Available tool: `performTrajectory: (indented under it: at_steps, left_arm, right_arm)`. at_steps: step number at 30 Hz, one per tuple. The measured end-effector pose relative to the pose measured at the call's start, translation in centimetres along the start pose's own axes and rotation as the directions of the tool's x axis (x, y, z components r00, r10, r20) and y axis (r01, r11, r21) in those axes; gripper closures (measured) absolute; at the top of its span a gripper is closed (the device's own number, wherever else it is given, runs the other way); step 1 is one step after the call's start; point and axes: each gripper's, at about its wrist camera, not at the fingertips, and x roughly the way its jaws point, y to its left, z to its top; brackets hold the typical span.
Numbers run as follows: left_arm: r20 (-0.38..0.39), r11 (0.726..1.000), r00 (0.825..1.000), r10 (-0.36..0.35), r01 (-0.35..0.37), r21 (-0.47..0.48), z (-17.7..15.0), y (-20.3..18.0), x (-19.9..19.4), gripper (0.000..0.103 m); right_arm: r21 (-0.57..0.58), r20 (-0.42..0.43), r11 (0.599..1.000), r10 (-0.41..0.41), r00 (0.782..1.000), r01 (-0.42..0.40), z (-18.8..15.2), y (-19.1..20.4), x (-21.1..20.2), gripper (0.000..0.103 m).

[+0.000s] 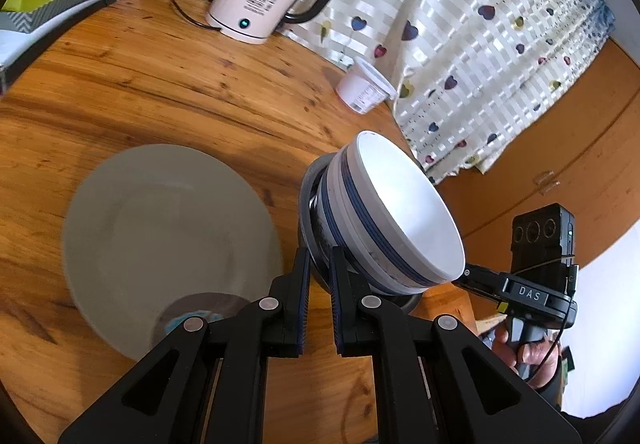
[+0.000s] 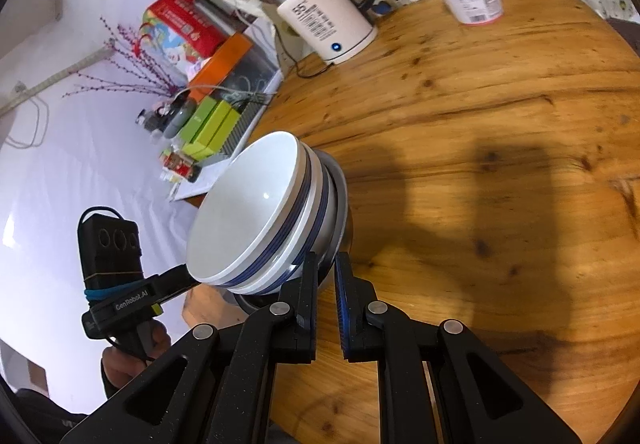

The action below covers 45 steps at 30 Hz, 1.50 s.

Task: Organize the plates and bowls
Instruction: 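Carry the bowl stack with both tools over the beige plate stack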

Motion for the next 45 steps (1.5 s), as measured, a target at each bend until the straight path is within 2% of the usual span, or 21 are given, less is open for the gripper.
performTrajectory:
  at_steps: [23,45]
  left_arm:
    - [0.090,0.991,0.991,0.095,-0.086,-0.102,0.0,5.8,-5.2,0.095]
    - [0.086,0.981,0.987,0.135,-0.121,-0.153,-0.9,8.2,-6.0,0.095]
  right_arm:
    - [-0.092,-0.117,0.994,0.052,0.992,-0.063,1.7,5.5,7.2,0.093]
    - [-0.096,-0.182,0.992,0.058,0.982,-0.076,1.6,6.0,10.7,0.093]
